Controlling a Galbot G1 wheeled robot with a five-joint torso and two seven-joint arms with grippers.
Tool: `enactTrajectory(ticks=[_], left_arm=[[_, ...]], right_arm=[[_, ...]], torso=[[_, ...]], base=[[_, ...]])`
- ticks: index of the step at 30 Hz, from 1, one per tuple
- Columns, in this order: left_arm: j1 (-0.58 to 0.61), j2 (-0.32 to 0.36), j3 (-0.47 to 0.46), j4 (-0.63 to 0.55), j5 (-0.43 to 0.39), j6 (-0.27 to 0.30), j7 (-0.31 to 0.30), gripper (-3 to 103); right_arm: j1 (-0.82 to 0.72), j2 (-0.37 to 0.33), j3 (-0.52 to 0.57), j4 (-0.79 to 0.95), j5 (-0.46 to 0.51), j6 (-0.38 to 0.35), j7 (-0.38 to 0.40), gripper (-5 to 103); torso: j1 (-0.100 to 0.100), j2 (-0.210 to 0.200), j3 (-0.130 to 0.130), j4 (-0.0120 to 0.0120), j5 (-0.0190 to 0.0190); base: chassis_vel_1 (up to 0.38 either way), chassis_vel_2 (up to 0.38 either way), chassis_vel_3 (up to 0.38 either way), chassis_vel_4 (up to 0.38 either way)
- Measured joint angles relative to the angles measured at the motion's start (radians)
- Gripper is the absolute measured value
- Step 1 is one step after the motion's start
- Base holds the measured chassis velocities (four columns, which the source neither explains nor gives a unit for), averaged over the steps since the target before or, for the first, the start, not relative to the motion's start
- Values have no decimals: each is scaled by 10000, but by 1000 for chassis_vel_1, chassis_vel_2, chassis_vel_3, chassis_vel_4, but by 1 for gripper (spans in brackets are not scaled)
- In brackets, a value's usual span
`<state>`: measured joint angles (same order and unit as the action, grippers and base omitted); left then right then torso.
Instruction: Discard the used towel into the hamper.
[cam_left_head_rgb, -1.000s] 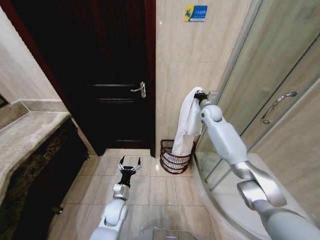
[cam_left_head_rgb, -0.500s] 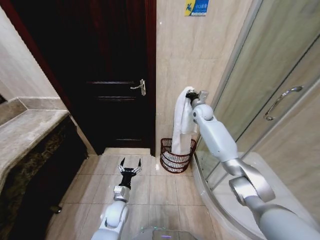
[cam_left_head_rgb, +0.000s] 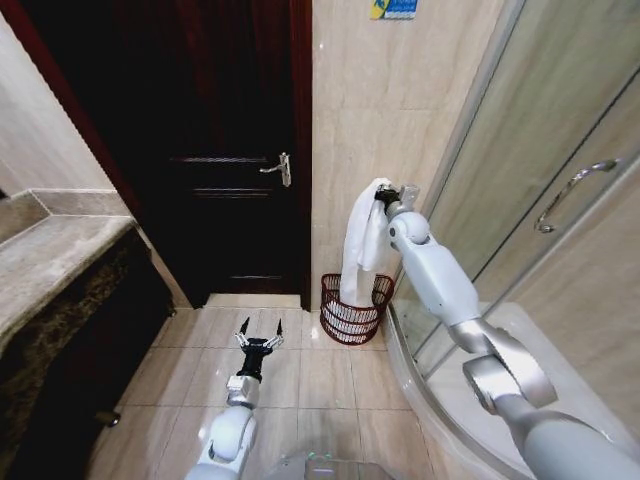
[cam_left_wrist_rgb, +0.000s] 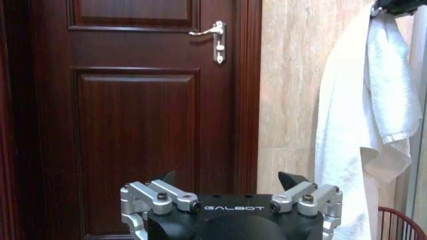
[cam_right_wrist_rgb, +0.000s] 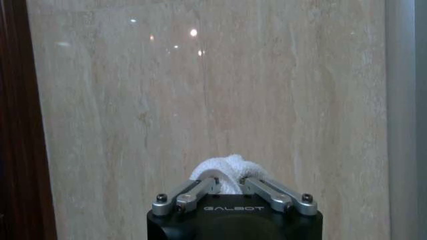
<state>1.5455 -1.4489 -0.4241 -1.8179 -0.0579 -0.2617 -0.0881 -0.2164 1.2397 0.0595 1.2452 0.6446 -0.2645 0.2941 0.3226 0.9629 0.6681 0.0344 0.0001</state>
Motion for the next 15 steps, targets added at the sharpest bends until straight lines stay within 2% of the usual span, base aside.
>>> enactTrajectory(ticks=[15], left_arm=[[194, -30, 20, -126, 228, -74, -18, 100]], right_arm=[[-282, -299, 185, 105, 136, 14, -47, 6]], torso=[[-305, -688, -381, -1, -1]], base=[[0, 0, 0, 0]])
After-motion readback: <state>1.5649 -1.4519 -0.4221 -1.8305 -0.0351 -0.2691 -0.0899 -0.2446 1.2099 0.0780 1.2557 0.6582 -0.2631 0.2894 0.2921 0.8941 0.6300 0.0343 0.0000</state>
